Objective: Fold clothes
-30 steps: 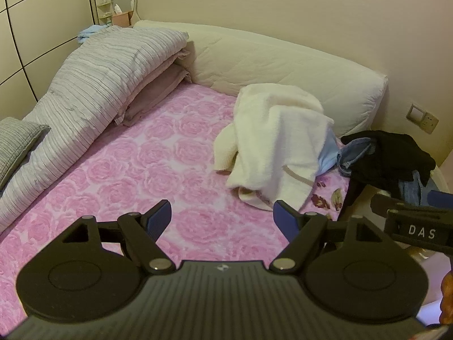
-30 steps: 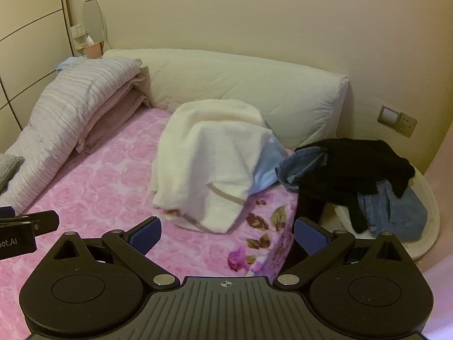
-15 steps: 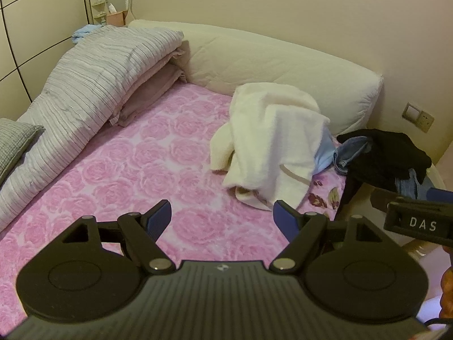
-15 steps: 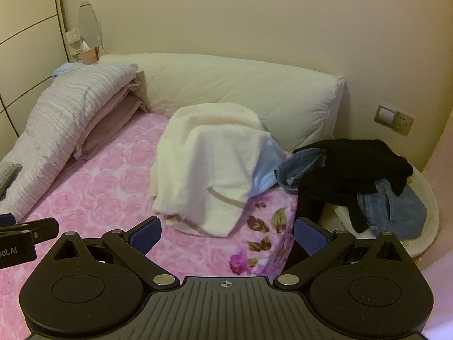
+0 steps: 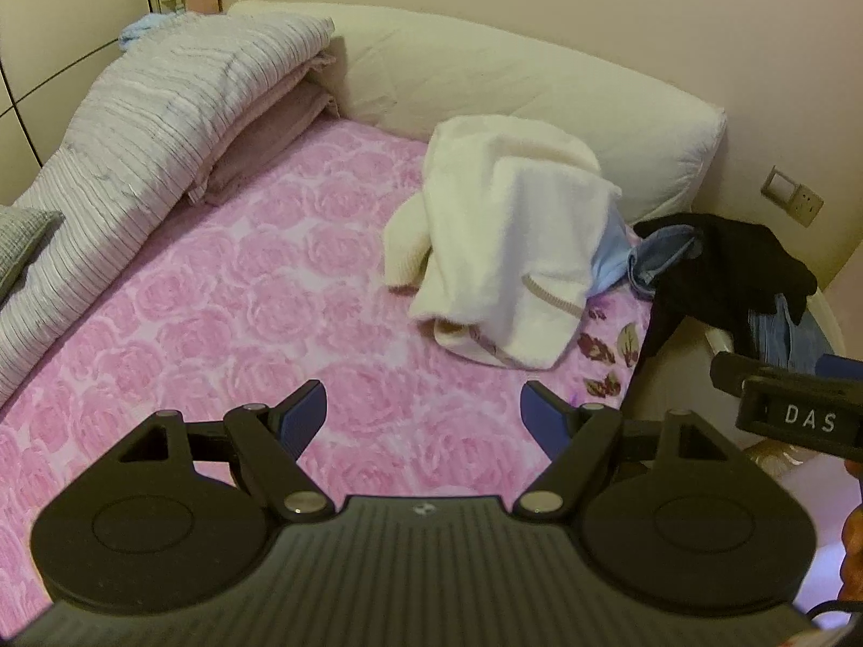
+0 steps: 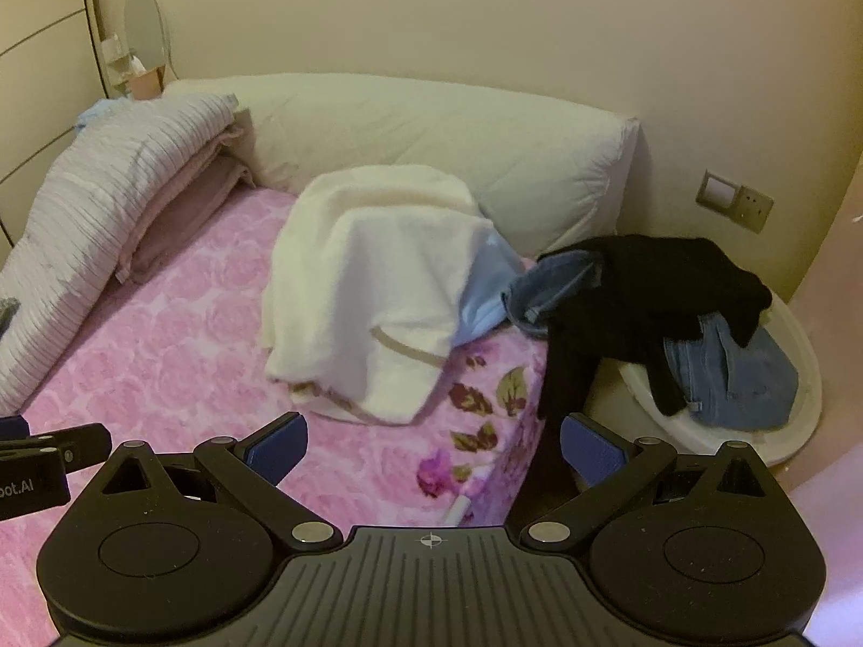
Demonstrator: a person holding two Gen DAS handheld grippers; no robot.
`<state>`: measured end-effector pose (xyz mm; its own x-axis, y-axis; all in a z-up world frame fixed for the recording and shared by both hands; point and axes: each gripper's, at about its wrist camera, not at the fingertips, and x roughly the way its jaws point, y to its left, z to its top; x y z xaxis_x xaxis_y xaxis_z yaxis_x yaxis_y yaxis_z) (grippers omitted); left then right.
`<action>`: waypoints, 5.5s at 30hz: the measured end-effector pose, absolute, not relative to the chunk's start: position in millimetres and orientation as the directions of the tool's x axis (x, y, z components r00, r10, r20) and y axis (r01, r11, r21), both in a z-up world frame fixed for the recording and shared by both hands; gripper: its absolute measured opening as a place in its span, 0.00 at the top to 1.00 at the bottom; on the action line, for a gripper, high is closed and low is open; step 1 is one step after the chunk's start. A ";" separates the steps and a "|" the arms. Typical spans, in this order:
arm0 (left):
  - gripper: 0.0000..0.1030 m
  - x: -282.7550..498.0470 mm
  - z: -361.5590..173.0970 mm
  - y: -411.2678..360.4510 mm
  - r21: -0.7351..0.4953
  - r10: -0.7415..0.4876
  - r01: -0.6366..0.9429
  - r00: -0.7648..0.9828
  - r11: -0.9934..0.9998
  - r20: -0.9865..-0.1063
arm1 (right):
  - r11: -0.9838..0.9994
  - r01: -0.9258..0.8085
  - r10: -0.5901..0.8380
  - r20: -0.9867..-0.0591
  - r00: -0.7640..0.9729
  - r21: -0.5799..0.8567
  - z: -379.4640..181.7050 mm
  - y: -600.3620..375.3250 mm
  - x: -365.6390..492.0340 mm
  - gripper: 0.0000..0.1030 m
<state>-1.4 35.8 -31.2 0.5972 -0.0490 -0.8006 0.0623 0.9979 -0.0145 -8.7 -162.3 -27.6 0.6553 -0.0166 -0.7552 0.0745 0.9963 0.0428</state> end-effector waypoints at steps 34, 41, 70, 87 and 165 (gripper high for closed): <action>0.36 164.6 -123.0 -40.1 -0.009 -0.036 0.060 0.481 0.998 -0.876 | 0.998 -0.005 0.053 -0.800 0.598 0.062 -100.9 -249.7 151.9 0.04; 0.36 210.2 -151.8 -53.4 0.011 -0.028 0.079 0.482 0.997 -0.876 | 0.990 -0.011 0.126 -0.825 0.551 0.143 -126.9 -268.8 205.7 0.33; 0.64 338.9 -240.7 -56.0 -0.054 -0.107 0.130 0.444 0.990 -0.889 | 0.883 0.135 0.325 -0.794 0.513 0.449 -247.3 -296.9 348.7 0.33; 0.95 305.8 -184.8 -23.9 -0.130 -0.150 0.077 0.620 0.988 -0.770 | 0.805 -0.194 0.552 -0.587 0.592 0.561 -162.2 -272.5 333.3 0.92; 0.73 -319.5 -61.6 47.9 -0.001 0.347 -0.752 0.305 0.659 -0.887 | 0.368 -0.853 0.494 -0.855 -0.157 0.370 -81.9 -31.6 -121.4 0.90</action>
